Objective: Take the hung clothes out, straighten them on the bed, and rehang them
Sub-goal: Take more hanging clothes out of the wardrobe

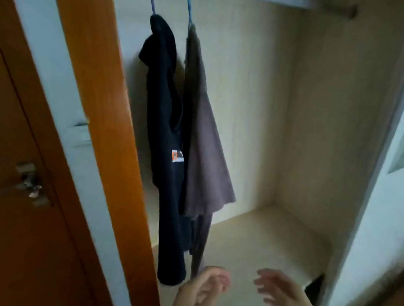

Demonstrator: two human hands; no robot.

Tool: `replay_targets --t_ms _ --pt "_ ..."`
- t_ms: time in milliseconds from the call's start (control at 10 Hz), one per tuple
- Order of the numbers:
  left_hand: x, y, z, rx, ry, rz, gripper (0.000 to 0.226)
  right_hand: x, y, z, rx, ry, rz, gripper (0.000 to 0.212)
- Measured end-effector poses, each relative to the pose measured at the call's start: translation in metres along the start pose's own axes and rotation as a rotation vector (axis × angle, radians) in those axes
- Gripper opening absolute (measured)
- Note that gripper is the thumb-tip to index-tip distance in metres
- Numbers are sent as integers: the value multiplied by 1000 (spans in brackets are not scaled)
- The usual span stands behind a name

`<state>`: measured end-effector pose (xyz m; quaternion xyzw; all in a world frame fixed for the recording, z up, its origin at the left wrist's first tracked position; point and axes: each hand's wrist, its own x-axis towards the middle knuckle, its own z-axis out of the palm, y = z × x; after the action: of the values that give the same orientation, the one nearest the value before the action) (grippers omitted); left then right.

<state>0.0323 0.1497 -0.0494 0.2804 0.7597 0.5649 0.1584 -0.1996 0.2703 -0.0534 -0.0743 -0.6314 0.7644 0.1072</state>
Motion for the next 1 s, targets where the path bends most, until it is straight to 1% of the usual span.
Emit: replay_targets --t_ms 100,200,300,400,500,600,700,800,900,1000 --pt "48 83 -5 116 318 332 23 -209 -91 -170 -158 88 -160 21" --pt "70 145 -11 209 535 518 19 -173 -170 -168 -291 -57 -492 54" --pt "95 218 -28 476 876 710 31 -134 -247 -151 -315 -145 -583 24" --pt "123 267 -51 670 1123 682 43 -104 -298 -123 -281 -227 -592 32" --pt "164 323 -90 881 1241 452 61 -65 -355 -78 -275 -300 -525 55" --pt "193 342 -127 892 1204 190 67 -43 -384 -37 -318 -332 -434 77" --pt "203 343 -145 765 1090 -45 58 -34 -391 -16 -344 -326 -396 81" --pt "206 338 -147 425 931 -80 13 -20 -387 -11 -440 -207 -330 69" --pt "216 327 -153 291 901 -51 12 -10 -387 -19 -369 -262 -270 32" --pt "230 325 -158 179 832 -17 6 -1 -393 -26 -337 -179 -256 14"
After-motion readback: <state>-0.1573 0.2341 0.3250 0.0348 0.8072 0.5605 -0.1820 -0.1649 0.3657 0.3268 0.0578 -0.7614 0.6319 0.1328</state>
